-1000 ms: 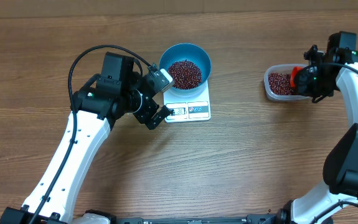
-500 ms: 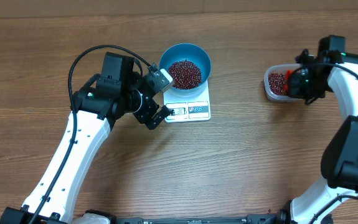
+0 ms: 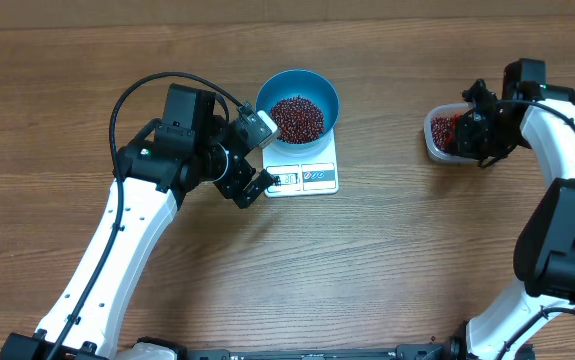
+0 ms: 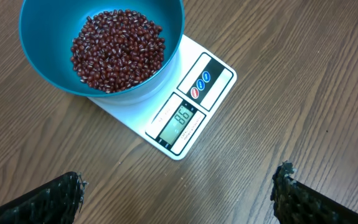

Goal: Scoop item into bowl and weigh 150g on scale
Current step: 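Dip the red scoop into the bean tub and lift it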

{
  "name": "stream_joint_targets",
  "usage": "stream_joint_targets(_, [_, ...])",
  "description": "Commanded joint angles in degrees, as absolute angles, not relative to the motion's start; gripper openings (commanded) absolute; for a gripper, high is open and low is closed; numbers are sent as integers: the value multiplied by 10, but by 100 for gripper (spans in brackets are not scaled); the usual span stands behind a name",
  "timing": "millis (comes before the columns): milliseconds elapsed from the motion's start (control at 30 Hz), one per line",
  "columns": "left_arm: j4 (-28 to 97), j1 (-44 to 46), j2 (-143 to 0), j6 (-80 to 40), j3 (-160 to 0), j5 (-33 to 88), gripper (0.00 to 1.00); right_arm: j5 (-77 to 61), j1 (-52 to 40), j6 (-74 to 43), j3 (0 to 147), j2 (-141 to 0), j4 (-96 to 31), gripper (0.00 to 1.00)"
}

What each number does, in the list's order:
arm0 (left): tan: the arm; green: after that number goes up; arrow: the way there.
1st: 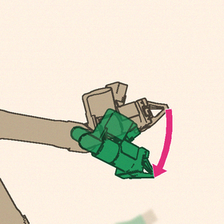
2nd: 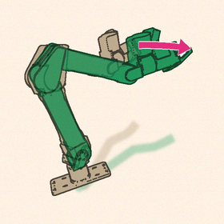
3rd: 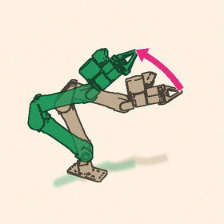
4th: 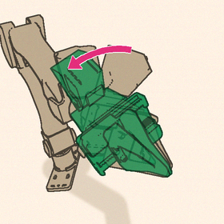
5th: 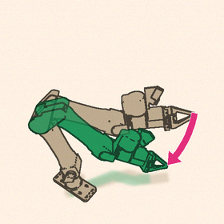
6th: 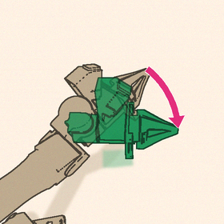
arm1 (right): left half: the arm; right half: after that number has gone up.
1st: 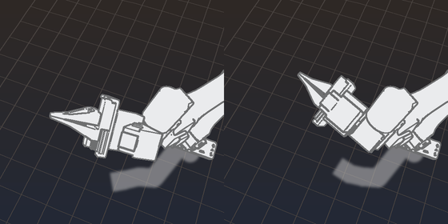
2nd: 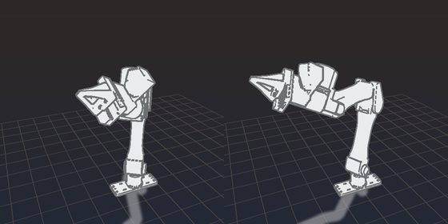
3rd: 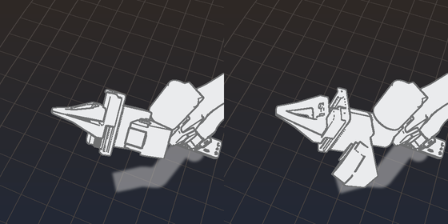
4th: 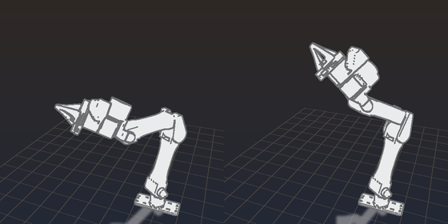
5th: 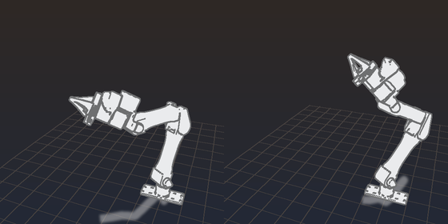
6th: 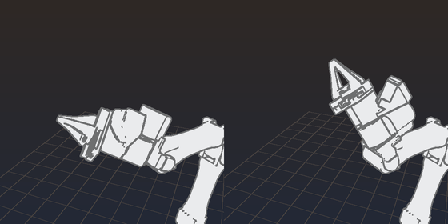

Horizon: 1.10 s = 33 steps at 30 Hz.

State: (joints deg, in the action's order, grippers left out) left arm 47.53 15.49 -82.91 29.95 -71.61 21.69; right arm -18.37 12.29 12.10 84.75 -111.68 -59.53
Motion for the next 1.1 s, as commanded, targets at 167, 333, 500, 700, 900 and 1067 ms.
stream_joint_targets(167, [475, 154, -832, 291, -714, 220, 100, -289, 141, 160, 844, -1130, -636, 4])
stream_joint_targets(333, [475, 154, -832, 291, -714, 220, 100, -339, 162, 174, 844, -1130, -640, 4])
stream_joint_targets(500, [475, 154, -832, 291, -714, 220, 99, -383, 188, 181, 844, -1130, -642, 4])
stream_joint_targets(700, [475, 154, -832, 291, -714, 220, 100, -416, 223, 181, 844, -1130, -646, 4])
stream_joint_targets(900, [475, 154, -832, 291, -714, 220, 100, -450, 256, 181, 844, -1130, -652, 4])
stream_joint_targets(1067, [475, 154, -832, 291, -714, 220, 100, -486, 281, 186, 844, -1130, -659, 4])
